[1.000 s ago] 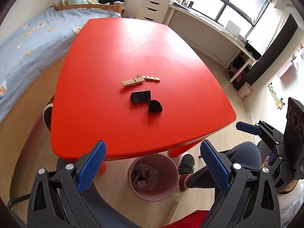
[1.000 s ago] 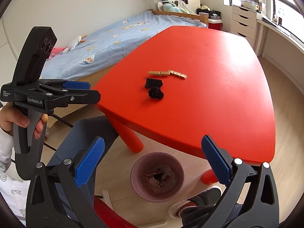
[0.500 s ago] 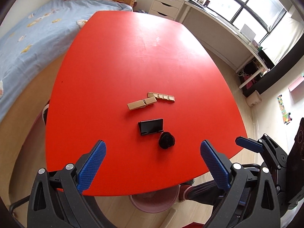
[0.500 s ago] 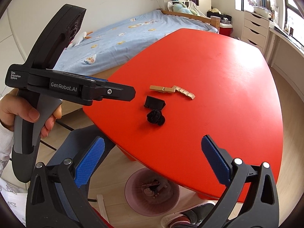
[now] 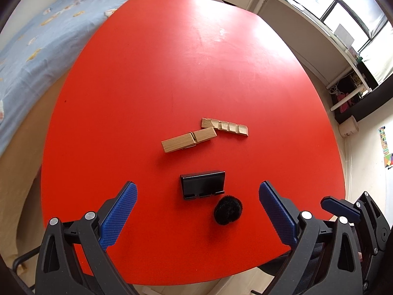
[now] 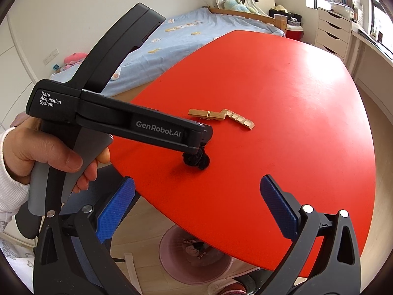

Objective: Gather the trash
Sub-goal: 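Move both tools back over the table toward the black stand and ball, then grasp the black phone stand with the left tool while the right tool grasps the black fuzzy ball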

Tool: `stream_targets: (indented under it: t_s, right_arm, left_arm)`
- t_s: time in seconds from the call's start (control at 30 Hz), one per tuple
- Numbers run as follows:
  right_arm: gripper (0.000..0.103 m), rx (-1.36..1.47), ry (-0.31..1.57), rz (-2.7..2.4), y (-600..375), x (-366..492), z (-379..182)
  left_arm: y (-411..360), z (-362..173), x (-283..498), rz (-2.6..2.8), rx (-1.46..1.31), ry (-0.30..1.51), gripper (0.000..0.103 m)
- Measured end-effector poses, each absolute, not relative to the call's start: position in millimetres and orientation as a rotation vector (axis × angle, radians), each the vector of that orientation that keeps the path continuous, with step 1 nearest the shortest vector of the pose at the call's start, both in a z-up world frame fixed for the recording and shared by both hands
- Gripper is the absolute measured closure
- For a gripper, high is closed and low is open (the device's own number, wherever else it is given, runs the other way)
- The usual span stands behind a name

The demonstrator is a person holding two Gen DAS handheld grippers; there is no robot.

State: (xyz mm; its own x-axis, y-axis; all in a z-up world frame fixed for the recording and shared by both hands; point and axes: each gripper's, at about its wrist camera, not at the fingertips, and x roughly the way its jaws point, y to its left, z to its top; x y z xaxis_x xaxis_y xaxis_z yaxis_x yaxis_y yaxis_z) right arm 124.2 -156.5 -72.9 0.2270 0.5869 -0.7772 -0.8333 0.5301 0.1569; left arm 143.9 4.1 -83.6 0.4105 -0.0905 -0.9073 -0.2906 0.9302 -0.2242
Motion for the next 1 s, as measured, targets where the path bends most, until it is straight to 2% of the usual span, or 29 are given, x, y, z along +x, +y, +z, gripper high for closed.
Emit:
stream_targets:
  t_s: [0.3,0.33,0.47,0.57,0.63,0.7,0.93,1.0]
  right_arm:
    - [0.003,-0.312,0.923,1.012,-146,130,-85]
    - [0.003,-0.310,0.927,1.012,-145,131,-87]
    - [0.003,-0.306,0.939,1.005,-142,133,-93]
    - [0.003,-0.306,0.942,1.004,-144,129,-96]
    - [0.003,-0.308,0.941,1.003,-143,129,-98]
    - [0.003,-0.312,0.940,1.004,-140,129,-99]
    - [0.006,-0.334,0.935,1.008,-131,125,-106]
    - [0.018,-0.345,0.939,1.003,-129,125,-107]
  left_arm:
    - [0,-94,152,0.172,-0.366,1.173,0.011]
    - [0,-95,152,0.174,-0.365,1.177,0.019]
    - [0,-98,154,0.192,-0.353,1.182,0.026]
    - [-2,-97,153,0.201,-0.337,1.178,0.038]
    - [-2,-97,150,0.207,-0.328,1.175,0.054]
    - [1,-96,150,0.205,-0.331,1.177,0.062]
    - [2,-95,147,0.187,-0.343,1.170,0.062]
    - [5,-95,146,0.189,-0.347,1.168,0.062]
